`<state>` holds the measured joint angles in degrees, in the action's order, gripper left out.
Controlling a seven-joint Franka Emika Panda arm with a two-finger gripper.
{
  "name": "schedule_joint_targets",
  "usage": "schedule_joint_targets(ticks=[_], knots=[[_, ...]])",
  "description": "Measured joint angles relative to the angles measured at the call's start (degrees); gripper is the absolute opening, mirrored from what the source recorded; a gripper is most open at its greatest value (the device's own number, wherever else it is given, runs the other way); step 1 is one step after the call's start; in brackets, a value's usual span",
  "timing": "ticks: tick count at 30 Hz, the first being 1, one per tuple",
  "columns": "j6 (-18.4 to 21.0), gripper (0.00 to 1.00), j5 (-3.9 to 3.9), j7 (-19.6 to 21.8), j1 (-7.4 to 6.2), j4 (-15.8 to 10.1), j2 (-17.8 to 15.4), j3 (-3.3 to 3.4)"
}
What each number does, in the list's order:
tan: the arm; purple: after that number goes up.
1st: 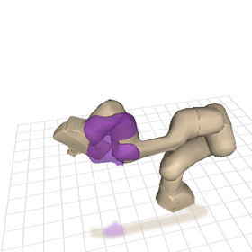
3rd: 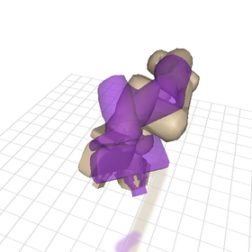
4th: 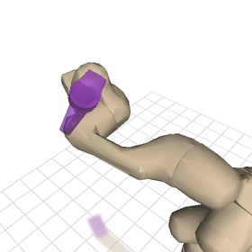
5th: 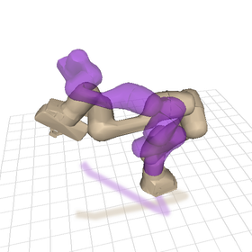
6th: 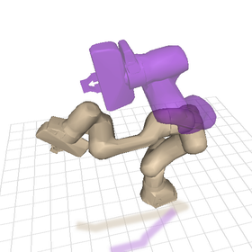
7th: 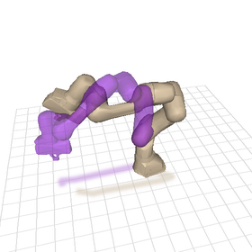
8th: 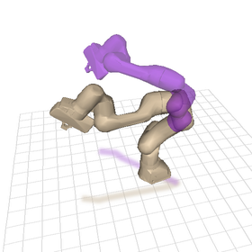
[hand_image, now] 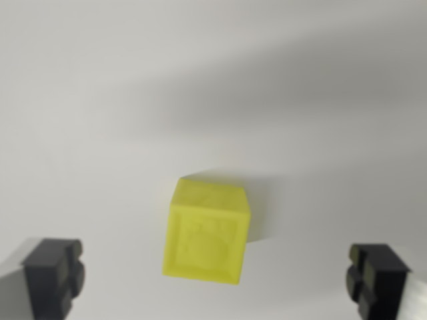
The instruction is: Pick yellow cube
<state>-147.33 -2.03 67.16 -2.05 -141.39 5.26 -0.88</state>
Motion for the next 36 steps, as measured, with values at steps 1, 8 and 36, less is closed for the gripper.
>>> schedule_joint_targets(ticks=[1, 8, 36], knots=[[-0.43, 1.00, 0.02, 0.31, -0.07, -0.29, 0.16, 0.00], [-3.44, 1.00, 0.13, 2.44, -0.54, -2.20, 1.39, 0.00], [-15.92, 1.00, 0.88, 10.80, -2.70, -8.16, 8.43, 0.01]])
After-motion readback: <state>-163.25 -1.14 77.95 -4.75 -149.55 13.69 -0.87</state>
